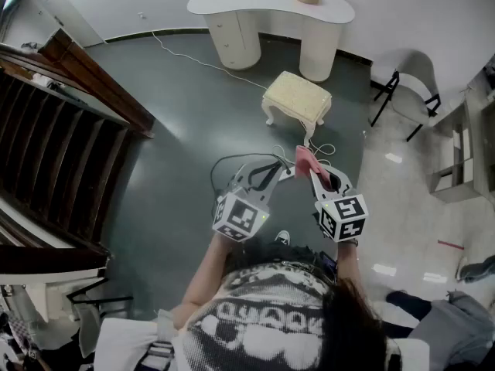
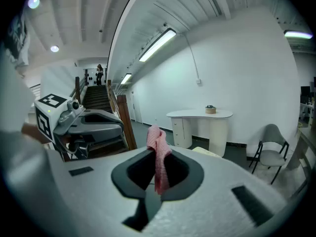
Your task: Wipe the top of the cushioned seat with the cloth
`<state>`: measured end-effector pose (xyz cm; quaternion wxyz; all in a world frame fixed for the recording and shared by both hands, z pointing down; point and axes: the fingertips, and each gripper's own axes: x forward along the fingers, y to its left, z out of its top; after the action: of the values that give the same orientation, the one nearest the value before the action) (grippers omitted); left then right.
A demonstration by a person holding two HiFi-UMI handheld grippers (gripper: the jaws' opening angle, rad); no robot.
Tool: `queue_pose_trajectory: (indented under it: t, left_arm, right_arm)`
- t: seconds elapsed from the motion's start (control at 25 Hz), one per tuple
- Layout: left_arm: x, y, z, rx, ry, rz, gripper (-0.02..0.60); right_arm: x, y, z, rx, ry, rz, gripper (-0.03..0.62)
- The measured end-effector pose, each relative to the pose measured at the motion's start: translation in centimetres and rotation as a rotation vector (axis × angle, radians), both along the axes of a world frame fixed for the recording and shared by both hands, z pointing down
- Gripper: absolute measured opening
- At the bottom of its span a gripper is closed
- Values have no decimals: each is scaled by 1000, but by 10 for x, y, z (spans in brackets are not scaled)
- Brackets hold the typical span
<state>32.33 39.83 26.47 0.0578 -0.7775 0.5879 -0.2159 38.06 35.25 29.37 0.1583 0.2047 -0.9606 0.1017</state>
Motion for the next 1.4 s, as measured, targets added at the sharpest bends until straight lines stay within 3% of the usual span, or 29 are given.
queue_pose_trajectory:
  t: [0.68,0.96,1.4]
  left_arm:
    - [-16,10,9,-27,-32,-60,6]
    - [-70,4,14,-43,-24,-107,6]
    - [-206,-60,28,-49,-46,-42,8]
  right_arm:
    - [-19,-8,11,-54,-48,-30,9]
    - [-70,-19,21,-80,-36,-64,9]
    - [-206,-77,37,-87,14,-20,9]
